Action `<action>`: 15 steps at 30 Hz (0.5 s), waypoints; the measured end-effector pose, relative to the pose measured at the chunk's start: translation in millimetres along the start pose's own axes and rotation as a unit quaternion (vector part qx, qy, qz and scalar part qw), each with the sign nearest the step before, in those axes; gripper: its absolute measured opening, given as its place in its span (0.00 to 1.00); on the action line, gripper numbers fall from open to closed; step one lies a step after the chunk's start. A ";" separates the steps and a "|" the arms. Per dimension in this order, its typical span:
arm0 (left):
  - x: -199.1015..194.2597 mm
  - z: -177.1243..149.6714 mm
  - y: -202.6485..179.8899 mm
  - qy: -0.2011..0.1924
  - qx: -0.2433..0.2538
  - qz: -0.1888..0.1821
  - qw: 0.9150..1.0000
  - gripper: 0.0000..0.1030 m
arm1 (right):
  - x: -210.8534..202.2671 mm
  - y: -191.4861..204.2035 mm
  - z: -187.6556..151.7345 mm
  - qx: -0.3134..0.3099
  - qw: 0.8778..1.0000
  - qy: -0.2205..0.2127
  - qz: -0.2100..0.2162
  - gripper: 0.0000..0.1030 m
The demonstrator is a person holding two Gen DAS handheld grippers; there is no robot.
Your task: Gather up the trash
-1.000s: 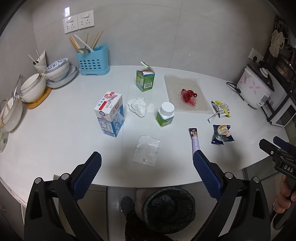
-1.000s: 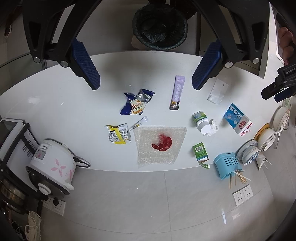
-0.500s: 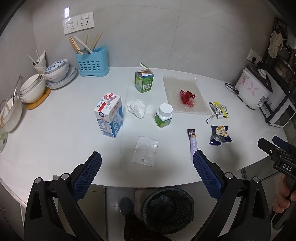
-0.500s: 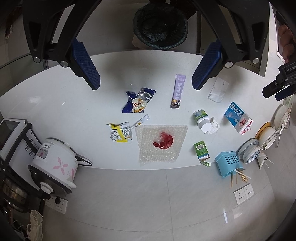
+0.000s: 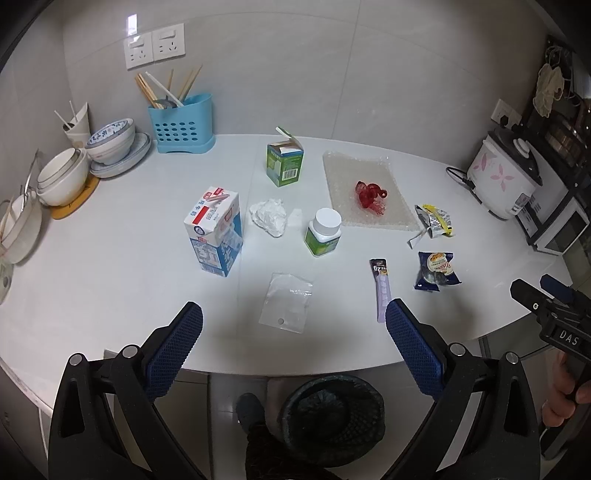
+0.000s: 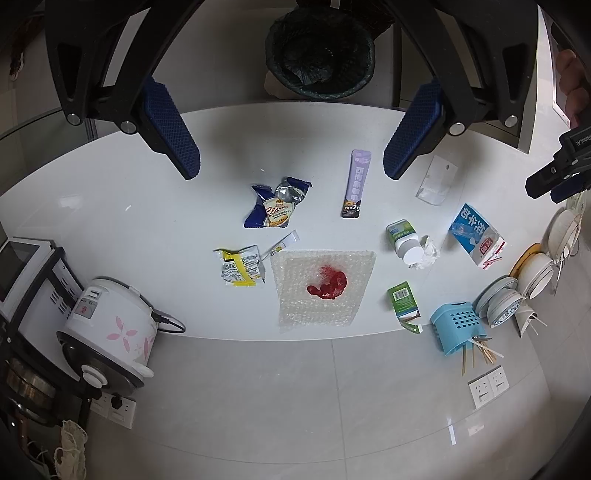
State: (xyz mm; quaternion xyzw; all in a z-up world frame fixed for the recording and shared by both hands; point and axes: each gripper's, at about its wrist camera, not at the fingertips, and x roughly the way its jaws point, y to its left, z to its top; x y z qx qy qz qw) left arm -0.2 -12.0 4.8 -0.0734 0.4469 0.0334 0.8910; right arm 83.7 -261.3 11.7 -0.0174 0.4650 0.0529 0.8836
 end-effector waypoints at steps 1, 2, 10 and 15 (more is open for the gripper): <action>0.3 0.4 0.1 0.000 0.000 0.000 1.000 0.94 | 0.1 0.1 0.3 0.000 1.000 0.000 -0.001 0.93; 0.5 0.8 0.0 0.000 0.000 0.000 1.000 0.94 | 0.5 0.1 0.7 -0.001 1.000 0.000 -0.001 0.93; 2.7 6.9 0.2 0.001 -0.003 -0.001 1.000 0.94 | 2.7 0.7 3.2 -0.001 1.000 0.001 -0.002 0.93; 6.7 9.3 2.8 0.002 -0.006 -0.001 1.000 0.94 | 9.3 1.6 5.7 -0.002 1.000 0.005 -0.001 0.93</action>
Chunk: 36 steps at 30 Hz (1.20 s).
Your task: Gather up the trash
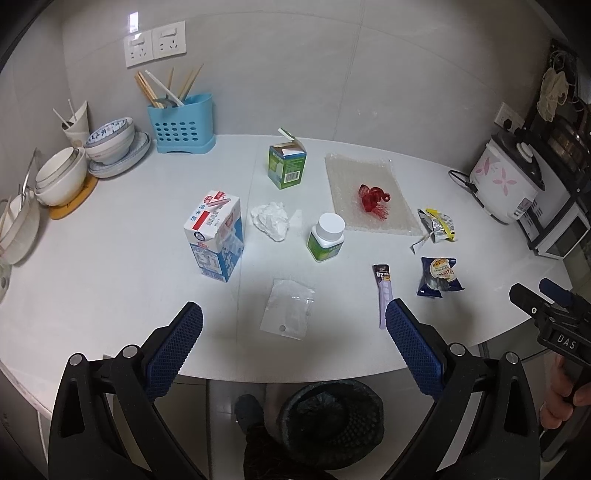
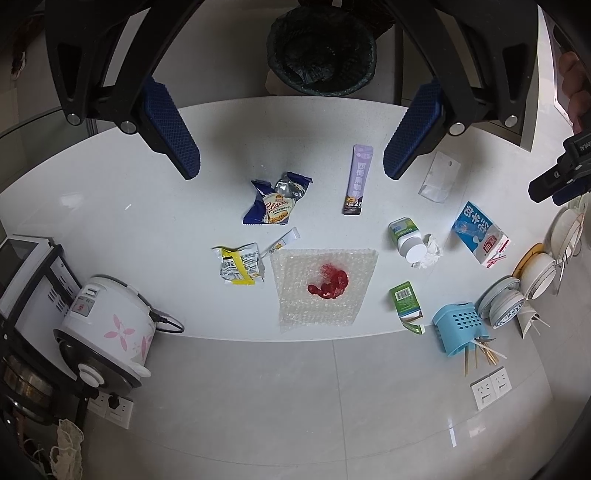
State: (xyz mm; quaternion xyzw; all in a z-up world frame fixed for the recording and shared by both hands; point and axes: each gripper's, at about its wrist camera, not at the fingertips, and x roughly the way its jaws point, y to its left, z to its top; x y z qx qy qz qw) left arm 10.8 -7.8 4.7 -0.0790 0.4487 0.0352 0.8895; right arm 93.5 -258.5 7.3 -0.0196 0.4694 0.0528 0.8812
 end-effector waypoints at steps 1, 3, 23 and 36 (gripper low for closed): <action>1.9 0.8 1.6 0.001 0.000 0.001 1.000 0.94 | 2.4 0.0 0.5 0.000 1.000 0.002 0.000 0.93; 6.7 3.1 5.3 0.002 0.000 0.007 1.000 0.94 | 6.6 0.8 0.5 0.001 1.000 0.006 0.000 0.93; 104.4 42.3 79.2 0.027 -0.008 0.042 0.999 0.94 | 116.4 1.3 33.2 0.018 0.995 0.096 -0.025 0.93; 157.2 54.1 91.6 0.048 0.007 0.024 0.999 0.93 | 197.6 -21.2 39.8 0.061 0.980 0.181 -0.056 0.88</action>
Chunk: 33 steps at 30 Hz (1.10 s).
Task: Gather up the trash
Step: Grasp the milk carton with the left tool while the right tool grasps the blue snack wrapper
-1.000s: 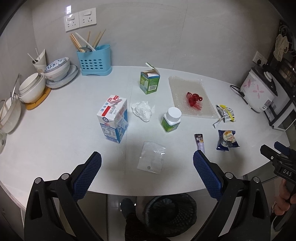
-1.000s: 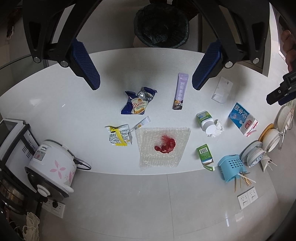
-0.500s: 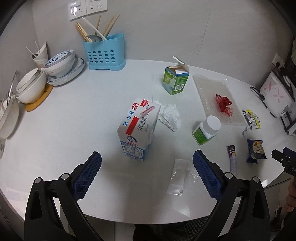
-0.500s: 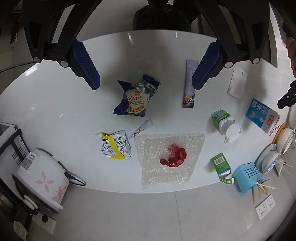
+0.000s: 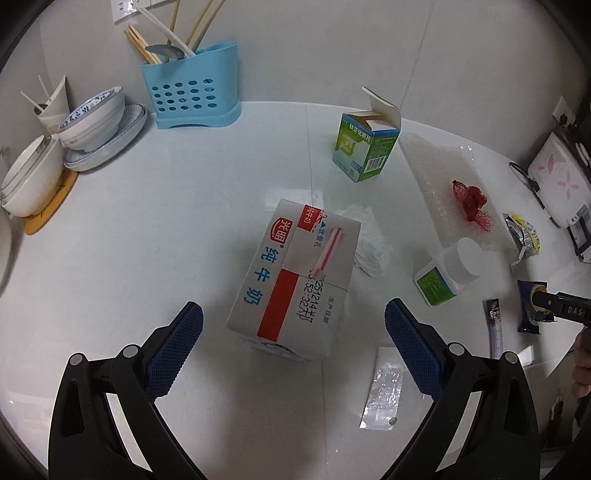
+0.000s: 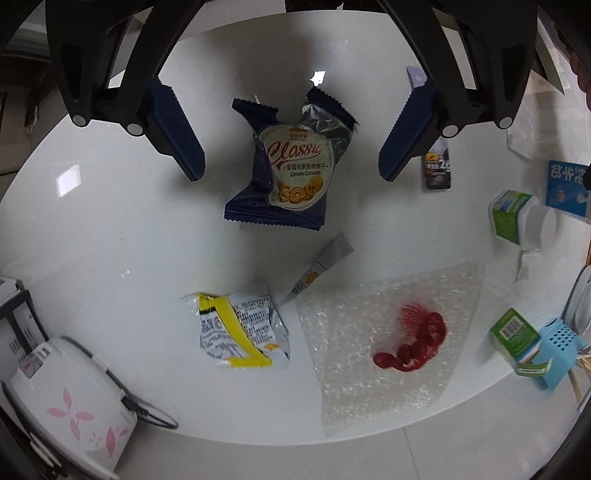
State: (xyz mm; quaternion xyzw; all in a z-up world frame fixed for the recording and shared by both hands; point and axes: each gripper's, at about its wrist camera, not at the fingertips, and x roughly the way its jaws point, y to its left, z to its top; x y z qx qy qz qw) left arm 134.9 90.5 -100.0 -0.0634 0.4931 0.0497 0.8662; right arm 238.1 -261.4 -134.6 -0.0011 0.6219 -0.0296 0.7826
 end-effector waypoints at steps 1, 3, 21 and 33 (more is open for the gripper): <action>2.2 0.5 0.2 0.001 0.001 -0.001 1.000 0.93 | 3.5 -0.5 1.1 0.003 1.000 0.006 -0.001 0.87; 6.4 1.2 1.4 0.003 0.003 -0.004 1.000 0.92 | 9.3 -1.5 2.8 0.009 1.000 0.014 -0.005 0.83; 23.9 1.3 -7.6 0.032 0.028 -0.034 0.999 0.40 | 34.7 -8.4 12.2 0.072 0.996 0.055 0.006 0.43; 17.7 3.6 -7.9 0.025 0.046 -0.051 0.997 0.38 | 27.0 -0.2 7.4 0.082 0.996 0.045 0.010 0.15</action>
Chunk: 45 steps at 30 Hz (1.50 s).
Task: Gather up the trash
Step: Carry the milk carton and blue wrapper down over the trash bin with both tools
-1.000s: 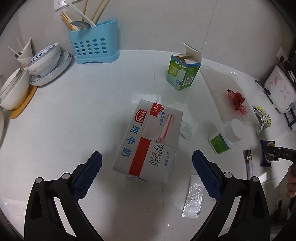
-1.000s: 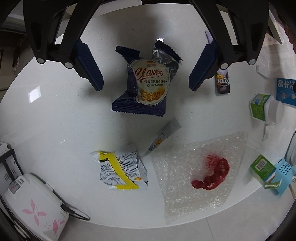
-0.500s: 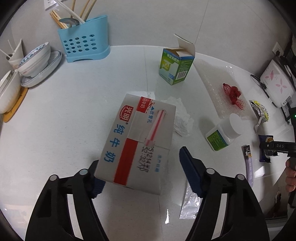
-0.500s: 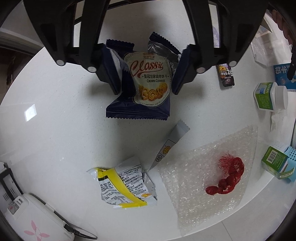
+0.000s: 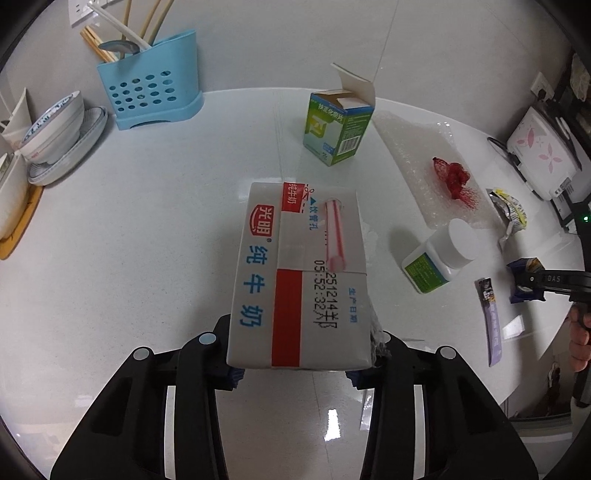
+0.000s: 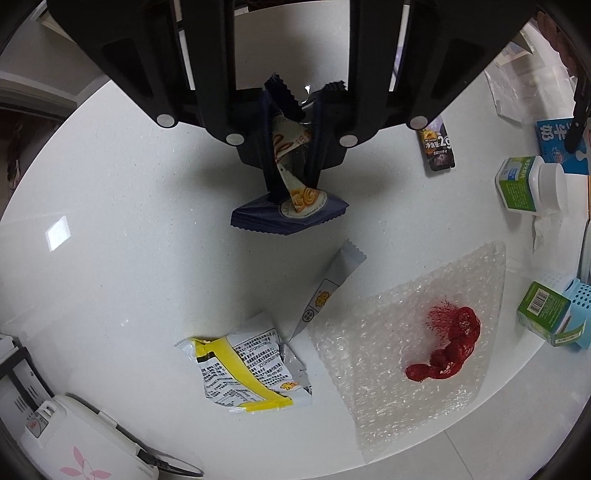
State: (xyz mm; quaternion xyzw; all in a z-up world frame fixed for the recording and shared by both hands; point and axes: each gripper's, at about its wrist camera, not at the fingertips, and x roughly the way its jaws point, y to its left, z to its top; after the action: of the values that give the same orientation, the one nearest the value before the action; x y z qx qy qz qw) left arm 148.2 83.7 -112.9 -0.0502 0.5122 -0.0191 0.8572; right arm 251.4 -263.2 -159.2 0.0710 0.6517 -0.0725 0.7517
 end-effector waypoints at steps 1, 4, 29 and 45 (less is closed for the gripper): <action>-1.4 0.3 -0.7 -0.002 0.002 -0.001 1.000 0.38 | -1.1 0.1 -1.5 0.000 1.000 -0.003 -0.001 0.15; -7.1 0.8 -4.0 -0.004 0.007 -0.006 1.000 0.38 | -11.2 -0.7 -10.4 0.003 1.000 -0.012 -0.001 0.14; -95.6 -54.9 -59.4 -0.042 -0.036 0.033 0.998 0.38 | -94.1 -10.6 -68.3 -0.097 0.989 -0.101 0.052 0.14; -121.6 -123.4 -103.2 -0.026 -0.044 0.017 0.999 0.38 | -127.0 -24.3 -146.5 -0.149 0.977 -0.130 0.080 0.14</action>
State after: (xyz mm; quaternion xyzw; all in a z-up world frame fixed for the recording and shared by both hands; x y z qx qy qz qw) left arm -16.2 -16.9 -53.5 -0.0791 0.4910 0.0196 0.8673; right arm 86.7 -255.4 -54.4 0.0004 0.5444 0.0774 0.8352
